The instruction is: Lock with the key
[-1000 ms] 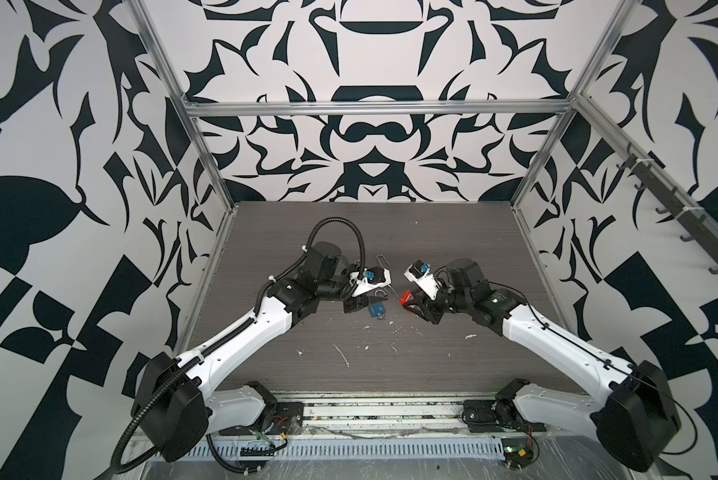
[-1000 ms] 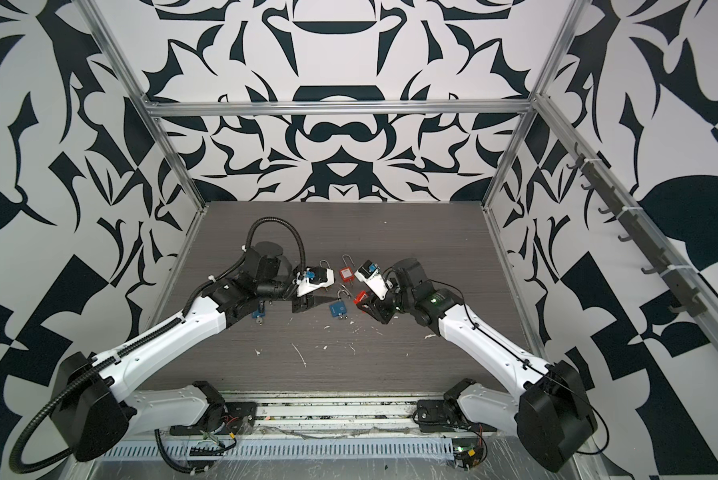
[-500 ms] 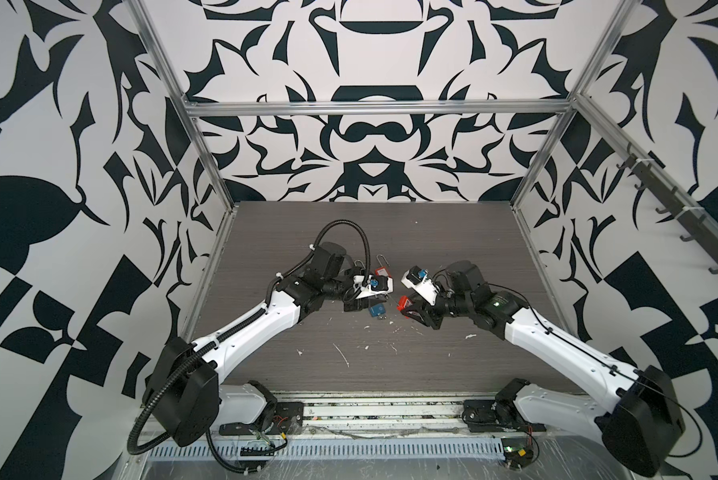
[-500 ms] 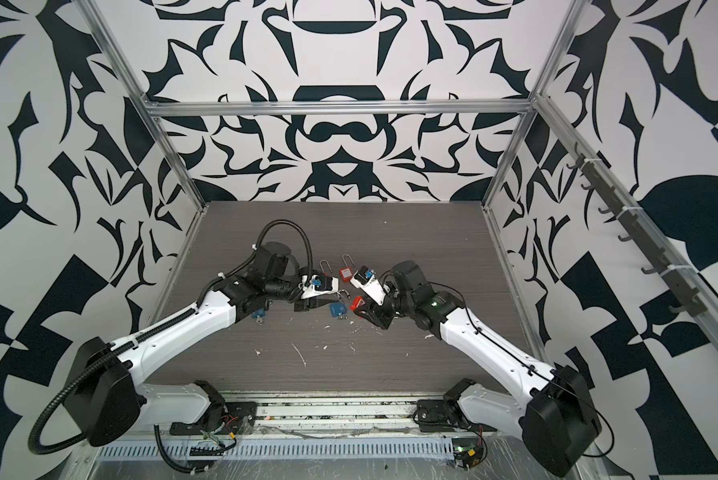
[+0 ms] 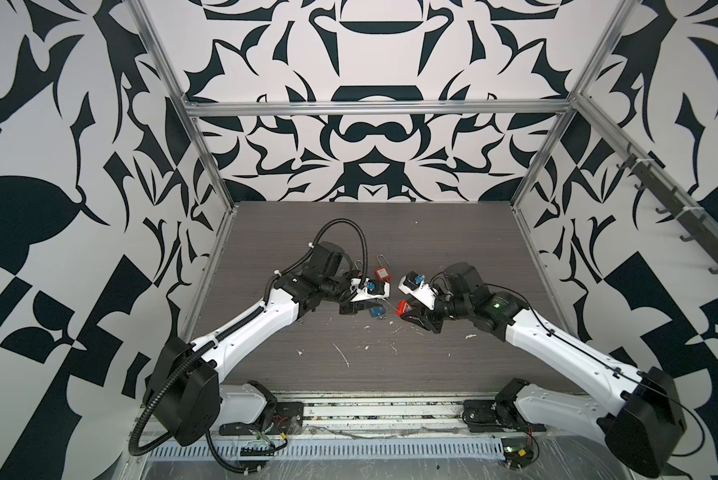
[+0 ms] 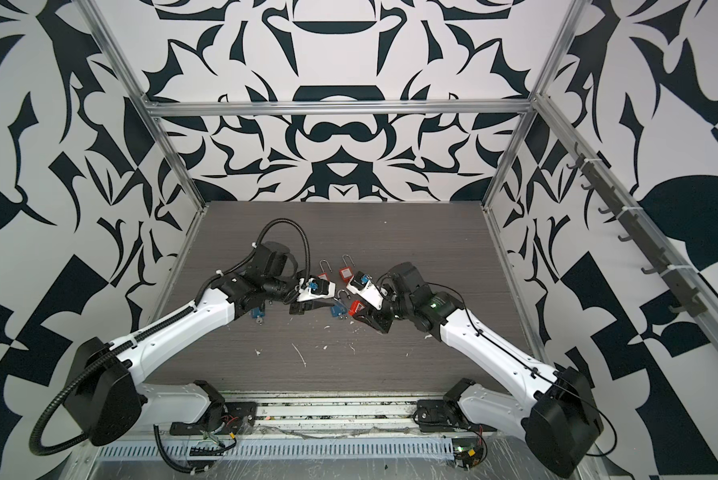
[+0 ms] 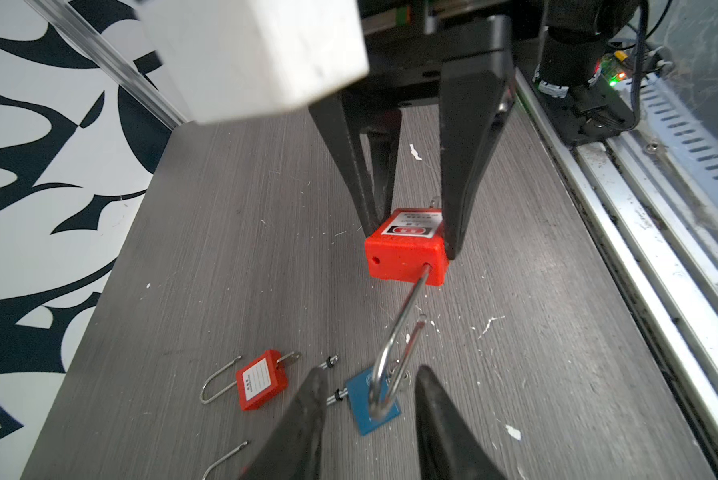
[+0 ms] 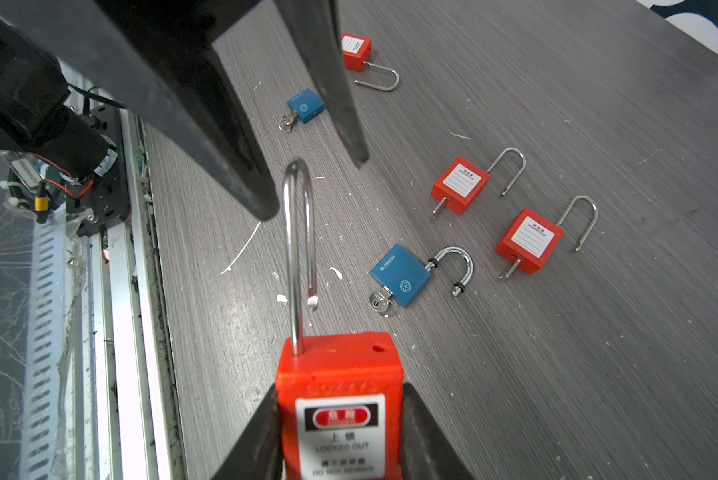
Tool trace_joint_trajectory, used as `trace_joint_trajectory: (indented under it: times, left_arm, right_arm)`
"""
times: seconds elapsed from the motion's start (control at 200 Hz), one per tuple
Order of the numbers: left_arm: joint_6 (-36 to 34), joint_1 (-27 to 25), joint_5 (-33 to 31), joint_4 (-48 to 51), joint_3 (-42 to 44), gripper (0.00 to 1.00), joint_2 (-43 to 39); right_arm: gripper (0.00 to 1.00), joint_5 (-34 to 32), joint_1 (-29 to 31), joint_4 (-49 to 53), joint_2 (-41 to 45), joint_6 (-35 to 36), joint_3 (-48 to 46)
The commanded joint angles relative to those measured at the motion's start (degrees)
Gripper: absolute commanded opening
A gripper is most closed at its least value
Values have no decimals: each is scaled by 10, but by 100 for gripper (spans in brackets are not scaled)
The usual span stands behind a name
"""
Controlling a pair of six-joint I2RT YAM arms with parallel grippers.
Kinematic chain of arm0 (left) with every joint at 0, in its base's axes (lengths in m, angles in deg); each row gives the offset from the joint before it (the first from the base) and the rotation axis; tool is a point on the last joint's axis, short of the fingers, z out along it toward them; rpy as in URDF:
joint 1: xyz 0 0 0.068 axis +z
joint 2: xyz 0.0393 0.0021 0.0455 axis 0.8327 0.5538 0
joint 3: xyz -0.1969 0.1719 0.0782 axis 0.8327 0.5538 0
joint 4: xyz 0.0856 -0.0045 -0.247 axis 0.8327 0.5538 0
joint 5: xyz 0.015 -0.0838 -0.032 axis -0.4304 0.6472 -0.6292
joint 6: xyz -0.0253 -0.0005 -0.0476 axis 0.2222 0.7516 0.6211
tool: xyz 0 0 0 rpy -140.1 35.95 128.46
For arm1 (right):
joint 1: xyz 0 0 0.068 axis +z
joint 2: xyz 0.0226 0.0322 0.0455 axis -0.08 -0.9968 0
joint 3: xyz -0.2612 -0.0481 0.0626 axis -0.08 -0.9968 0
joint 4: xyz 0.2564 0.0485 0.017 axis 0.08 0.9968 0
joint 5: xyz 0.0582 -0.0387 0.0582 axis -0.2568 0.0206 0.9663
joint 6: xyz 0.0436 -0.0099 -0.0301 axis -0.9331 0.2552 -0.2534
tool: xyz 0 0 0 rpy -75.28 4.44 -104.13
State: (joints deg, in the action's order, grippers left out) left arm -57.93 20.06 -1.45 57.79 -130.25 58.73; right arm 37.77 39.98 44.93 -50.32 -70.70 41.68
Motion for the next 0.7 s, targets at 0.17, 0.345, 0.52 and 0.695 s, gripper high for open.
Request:
trace_joint_trajectory:
  times: [0.17,0.345,0.52,0.695]
  left_arm:
    - [-41,8,53,79,-43,29,19]
    - [-44,8,65,87,-50,23,27]
    - [-56,8,68,113,-63,22,35]
    - [-59,8,78,122,-70,17,41]
  right_arm:
    - [12,6,7,11,2,34,40]
    - [11,10,9,24,-1,41,49]
    - [11,8,10,24,2,51,52]
    - [10,7,11,30,-1,57,58]
